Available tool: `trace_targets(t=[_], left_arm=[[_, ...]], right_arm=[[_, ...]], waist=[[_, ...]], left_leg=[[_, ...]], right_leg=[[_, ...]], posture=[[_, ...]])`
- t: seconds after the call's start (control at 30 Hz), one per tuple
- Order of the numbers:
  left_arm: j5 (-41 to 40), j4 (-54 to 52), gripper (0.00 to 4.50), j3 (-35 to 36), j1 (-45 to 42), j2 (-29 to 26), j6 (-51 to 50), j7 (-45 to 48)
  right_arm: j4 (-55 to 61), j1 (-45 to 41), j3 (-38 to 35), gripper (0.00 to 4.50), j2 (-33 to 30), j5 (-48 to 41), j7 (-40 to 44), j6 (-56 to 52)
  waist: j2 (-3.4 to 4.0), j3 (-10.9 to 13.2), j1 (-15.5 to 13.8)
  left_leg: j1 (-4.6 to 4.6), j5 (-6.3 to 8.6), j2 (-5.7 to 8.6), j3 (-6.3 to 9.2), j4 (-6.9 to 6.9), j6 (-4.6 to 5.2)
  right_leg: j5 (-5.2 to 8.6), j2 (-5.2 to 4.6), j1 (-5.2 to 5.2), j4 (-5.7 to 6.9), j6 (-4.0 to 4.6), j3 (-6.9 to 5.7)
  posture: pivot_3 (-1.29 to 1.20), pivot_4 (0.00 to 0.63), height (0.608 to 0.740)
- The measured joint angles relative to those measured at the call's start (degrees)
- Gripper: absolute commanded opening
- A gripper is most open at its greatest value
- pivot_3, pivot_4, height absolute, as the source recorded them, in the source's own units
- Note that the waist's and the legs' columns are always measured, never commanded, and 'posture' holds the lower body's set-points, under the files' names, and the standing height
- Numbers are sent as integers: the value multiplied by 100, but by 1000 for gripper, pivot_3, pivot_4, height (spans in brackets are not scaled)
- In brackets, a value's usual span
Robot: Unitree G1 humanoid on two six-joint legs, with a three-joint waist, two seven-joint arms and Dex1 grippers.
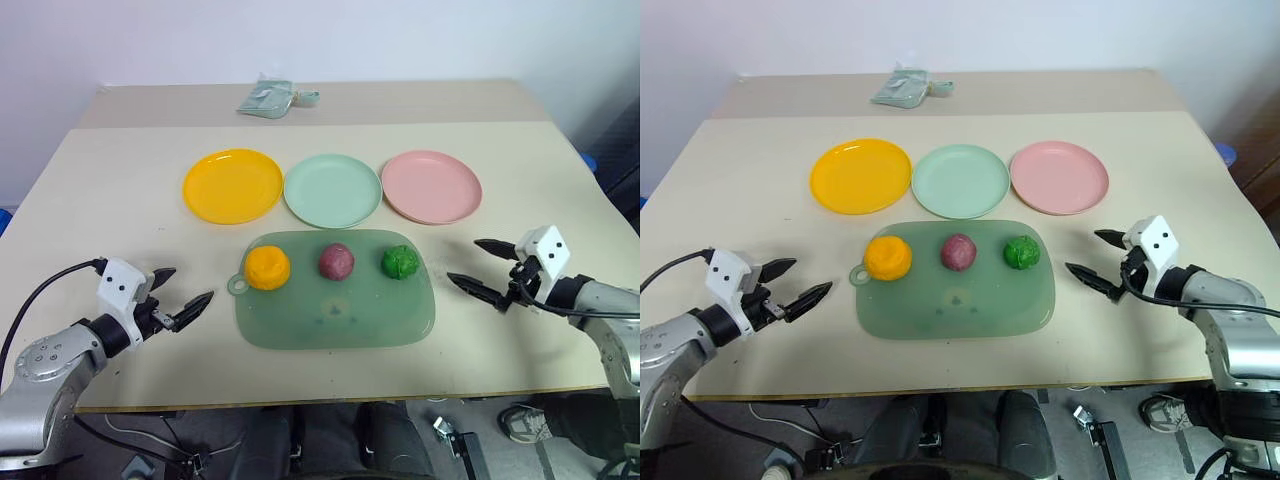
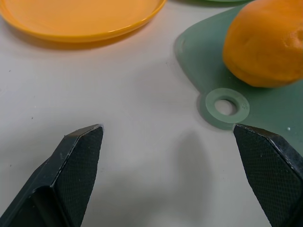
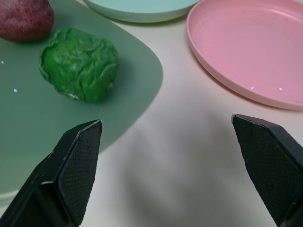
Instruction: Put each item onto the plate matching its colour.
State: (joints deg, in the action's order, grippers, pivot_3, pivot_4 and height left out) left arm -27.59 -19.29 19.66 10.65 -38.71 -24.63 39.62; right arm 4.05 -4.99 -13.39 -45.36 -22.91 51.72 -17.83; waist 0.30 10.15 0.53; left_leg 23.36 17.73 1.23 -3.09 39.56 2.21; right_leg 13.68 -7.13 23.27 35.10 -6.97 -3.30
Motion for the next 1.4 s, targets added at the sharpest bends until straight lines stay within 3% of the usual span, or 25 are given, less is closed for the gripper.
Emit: trace_targets(t=[0.3,0.43,0.67,0.87,0.97,1.1,1.37,1.4], left_arm=[[-84,-45,4500,28,-144,-83,-58,176],[-601,-420,4500,-123,-439,-241,-472,555],[-132,-203,4500,-1438,-1748,-353,-448,812],[578,703,4500,-2230,-2244,-288,-49,1124],[694,1042,3627,-2372,-2407,-204,46,1286],[717,1198,1726,-2339,-2498,-99,193,1329],[528,1485,1726,-1874,-2868,302,240,1066],[480,1489,1951,-1855,-2888,272,213,1118]], right_arm=[[476,69,-69,4465,-12,-168,-30,-473],[584,188,-146,4465,-11,-243,-29,-538],[671,418,-151,4465,67,-313,-16,-490],[1251,828,-216,4465,186,-566,-59,-621],[1704,1031,-264,4500,188,-764,-114,-803],[2115,1197,-265,4500,285,-861,-314,-938],[2167,1153,-266,4500,342,-890,-465,-962],[2157,1151,-267,4500,342,-889,-461,-946]], waist=[[0,0,-10],[-1,0,-19],[1,-2,-96],[1,-1,-132],[-1,0,-142],[-2,-1,-135],[-2,-1,-131],[-2,-1,-132]], left_leg=[[0,0,1,1,0,0],[1,0,2,1,1,0],[0,-3,7,-5,4,2],[2,-3,5,-7,10,5],[3,-2,4,-4,24,8],[3,-1,2,-1,29,10],[5,-1,2,2,34,10],[5,-1,2,2,34,10]], right_leg=[[0,0,-1,0,0,0],[0,-1,-1,0,0,0],[-1,25,-3,4,-2,-4],[0,31,-4,7,-4,-6],[-1,32,-8,11,-5,-7],[0,32,-10,12,-5,-7],[0,34,-11,15,-5,-8],[0,35,-11,15,-6,-8]], posture=[[0,150,740],[0,150,740],[0,150,740],[0,150,740],[0,150,740],[0,150,740],[0,150,740],[0,150,740]])
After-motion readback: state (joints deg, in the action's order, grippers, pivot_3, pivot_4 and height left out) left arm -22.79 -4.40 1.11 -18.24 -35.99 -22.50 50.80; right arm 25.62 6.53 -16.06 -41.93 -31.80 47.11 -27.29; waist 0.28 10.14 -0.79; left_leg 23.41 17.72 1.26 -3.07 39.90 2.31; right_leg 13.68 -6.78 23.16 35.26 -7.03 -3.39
